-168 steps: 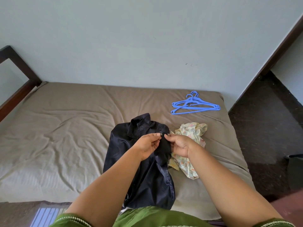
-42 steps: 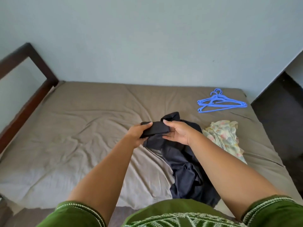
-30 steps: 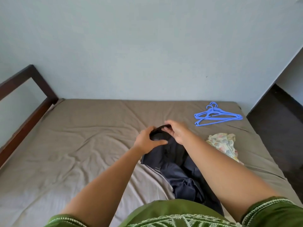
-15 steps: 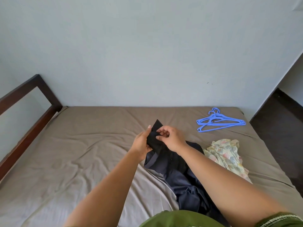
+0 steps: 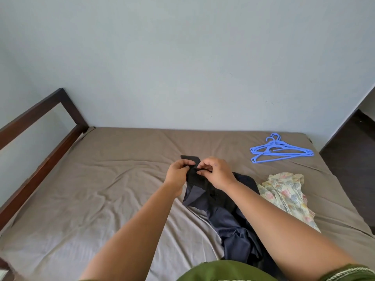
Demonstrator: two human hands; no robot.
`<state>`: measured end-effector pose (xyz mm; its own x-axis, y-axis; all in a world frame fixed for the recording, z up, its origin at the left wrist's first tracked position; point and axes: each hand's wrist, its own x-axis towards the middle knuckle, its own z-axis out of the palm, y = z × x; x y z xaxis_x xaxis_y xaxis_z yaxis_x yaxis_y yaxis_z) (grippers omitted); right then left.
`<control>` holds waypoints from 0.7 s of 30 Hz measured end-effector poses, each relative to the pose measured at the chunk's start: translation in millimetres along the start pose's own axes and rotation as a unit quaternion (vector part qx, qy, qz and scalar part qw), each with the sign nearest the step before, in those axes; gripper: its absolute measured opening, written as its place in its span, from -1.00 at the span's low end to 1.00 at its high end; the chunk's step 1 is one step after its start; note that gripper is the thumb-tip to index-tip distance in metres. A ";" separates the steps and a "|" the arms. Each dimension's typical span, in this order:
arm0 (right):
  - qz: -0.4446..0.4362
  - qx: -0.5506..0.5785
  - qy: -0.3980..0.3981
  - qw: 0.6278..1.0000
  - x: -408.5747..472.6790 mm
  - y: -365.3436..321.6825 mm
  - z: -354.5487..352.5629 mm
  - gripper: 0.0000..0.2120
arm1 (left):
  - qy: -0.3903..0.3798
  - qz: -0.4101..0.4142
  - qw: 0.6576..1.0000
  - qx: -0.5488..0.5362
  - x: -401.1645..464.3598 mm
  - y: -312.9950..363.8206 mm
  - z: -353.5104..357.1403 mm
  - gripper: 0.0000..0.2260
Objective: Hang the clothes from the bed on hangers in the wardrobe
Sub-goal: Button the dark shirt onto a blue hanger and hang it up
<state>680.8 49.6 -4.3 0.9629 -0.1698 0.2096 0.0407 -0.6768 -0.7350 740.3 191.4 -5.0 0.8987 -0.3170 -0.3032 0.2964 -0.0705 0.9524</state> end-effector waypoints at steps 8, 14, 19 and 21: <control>0.032 0.105 0.069 0.992 -7.2 -1.9 4.8 -0.90 | -0.023 -0.033 0.994 -0.099 -12.1 4.0 2.0 -0.91; 0.019 0.126 0.064 0.990 -10.5 -11.7 0.4 -0.91 | -0.030 -0.045 0.991 -0.125 -16.4 5.1 -2.6 -0.83; 0.016 0.103 0.085 0.991 -14.8 -9.0 0.6 -0.91 | -0.070 -0.024 0.997 -0.035 -18.3 12.8 0.3 -0.86; 0.022 0.107 0.074 0.991 -13.9 -9.1 -2.3 -0.90 | -0.079 -0.030 0.996 -0.031 -18.8 12.6 0.1 -0.88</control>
<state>666.4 56.5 1.0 0.9162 -0.3090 0.2552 0.0710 -0.5015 -0.8622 727.2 196.3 12.7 0.8177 -0.4592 -0.3470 0.3728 -0.0369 0.9272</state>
